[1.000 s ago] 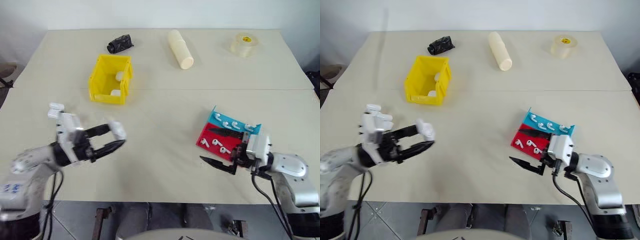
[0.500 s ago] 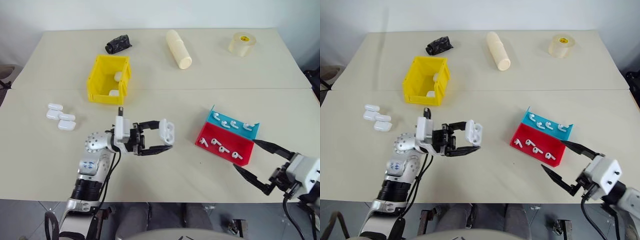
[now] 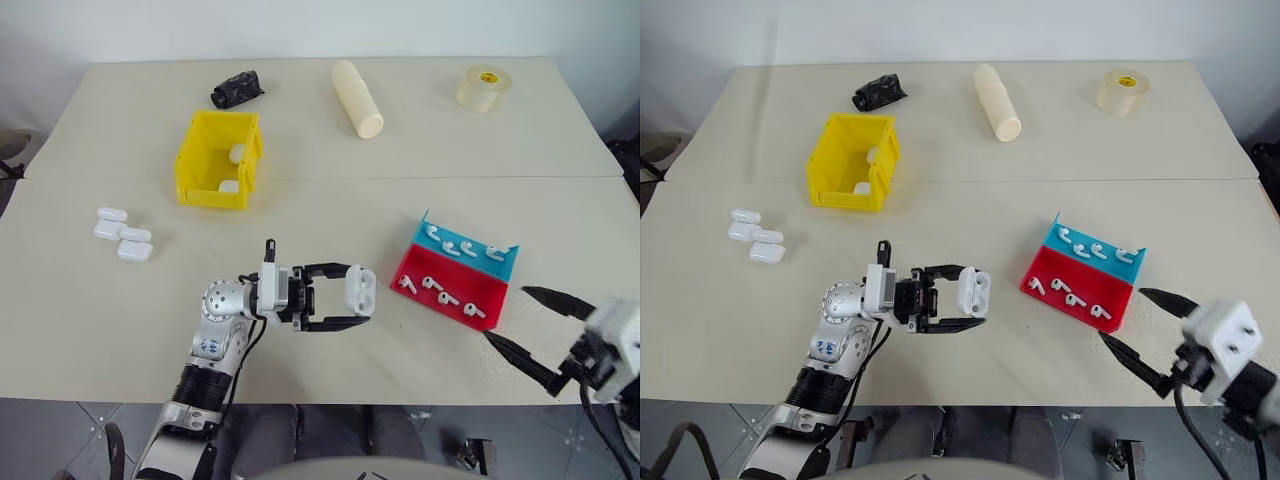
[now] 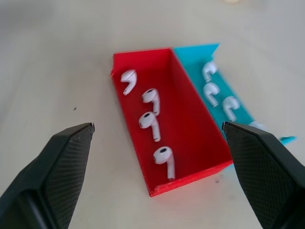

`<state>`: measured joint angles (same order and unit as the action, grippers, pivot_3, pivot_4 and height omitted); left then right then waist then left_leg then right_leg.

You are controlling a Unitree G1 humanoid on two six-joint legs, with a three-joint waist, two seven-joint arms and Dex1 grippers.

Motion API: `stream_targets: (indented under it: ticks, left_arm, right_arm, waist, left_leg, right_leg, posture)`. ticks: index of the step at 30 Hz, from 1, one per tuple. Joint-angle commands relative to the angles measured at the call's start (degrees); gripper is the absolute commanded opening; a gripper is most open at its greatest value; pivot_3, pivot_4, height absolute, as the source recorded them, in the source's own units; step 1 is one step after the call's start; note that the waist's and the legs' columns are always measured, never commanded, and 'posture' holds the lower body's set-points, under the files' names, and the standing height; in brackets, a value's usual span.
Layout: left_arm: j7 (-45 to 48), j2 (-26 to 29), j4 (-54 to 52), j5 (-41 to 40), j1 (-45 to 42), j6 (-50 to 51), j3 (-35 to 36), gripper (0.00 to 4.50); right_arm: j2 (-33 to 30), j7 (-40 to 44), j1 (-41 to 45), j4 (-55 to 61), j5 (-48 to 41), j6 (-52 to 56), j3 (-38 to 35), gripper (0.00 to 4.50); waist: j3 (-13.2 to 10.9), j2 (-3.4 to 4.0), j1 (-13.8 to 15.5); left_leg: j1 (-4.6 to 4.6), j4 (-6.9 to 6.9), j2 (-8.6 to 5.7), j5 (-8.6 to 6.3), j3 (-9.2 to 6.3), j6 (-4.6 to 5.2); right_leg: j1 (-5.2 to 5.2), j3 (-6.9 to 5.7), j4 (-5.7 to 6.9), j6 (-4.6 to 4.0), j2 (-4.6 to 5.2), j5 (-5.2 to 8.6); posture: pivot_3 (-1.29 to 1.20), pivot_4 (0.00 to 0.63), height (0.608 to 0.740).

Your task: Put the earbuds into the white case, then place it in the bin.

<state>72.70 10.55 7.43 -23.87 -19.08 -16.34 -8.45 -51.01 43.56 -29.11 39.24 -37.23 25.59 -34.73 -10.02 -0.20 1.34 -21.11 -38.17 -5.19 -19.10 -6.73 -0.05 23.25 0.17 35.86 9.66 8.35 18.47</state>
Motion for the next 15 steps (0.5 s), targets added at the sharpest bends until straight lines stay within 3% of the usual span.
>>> stream_targets:
  ticks: [1,3,7,9,15]
  left_arm:
    - [-0.44,0.43,-1.24,0.04,0.41,-0.93,-0.51,2.77]
    - [-0.69,0.57,-1.57,0.03,0.65,-0.98,-0.73,2.77]
    - [-1.79,1.01,-2.77,0.34,1.50,-0.55,-1.23,2.77]
    - [-2.59,1.23,-3.59,0.54,2.03,-0.34,-1.39,2.77]
    - [-4.91,1.84,-5.97,0.79,3.19,0.39,-1.75,2.77]
  right_arm:
    - [-9.57,-6.84,11.93,0.33,-7.13,17.46,3.98,4.50]
    - [-12.95,-8.95,17.24,-0.91,-8.54,24.23,6.53,4.50]
    - [-18.41,-6.60,31.70,-5.88,-7.21,30.05,19.07,4.50]
    - [-18.82,-4.83,40.35,-9.57,-4.99,32.14,26.93,4.50]
    - [-17.47,0.13,55.63,-20.43,4.74,32.06,42.05,4.50]
  waist:
    - [0.01,0.02,-0.18]
    - [0.02,0.03,0.23]
    - [0.00,0.00,0.61]
    - [0.00,0.00,0.14]
    - [-0.01,-0.02,0.05]
  left_leg:
    - [0.01,-0.04,0.04,0.00,0.03,0.00]
    - [-0.02,-0.01,0.03,0.01,0.04,0.02]
    - [-0.21,0.00,-0.06,0.00,-0.19,0.04]
    - [-0.21,-0.05,-0.11,-0.04,-0.07,0.12]
    - [-0.26,-0.08,-0.09,-0.02,-0.01,0.14]
  right_leg:
    - [0.00,0.01,0.00,0.00,-0.01,0.00]
    - [0.03,0.01,0.00,0.03,0.03,-0.02]
    - [0.05,-0.17,-0.12,0.01,0.10,-0.01]
    - [0.04,-0.14,-0.20,0.09,0.18,-0.06]
    - [0.11,-0.11,-0.22,0.14,0.17,-0.09]
  posture:
    - [0.00,0.150,0.740]
    - [0.00,0.150,0.740]
    - [0.00,0.150,0.740]
    - [0.00,0.150,0.740]
    - [0.00,0.150,0.740]
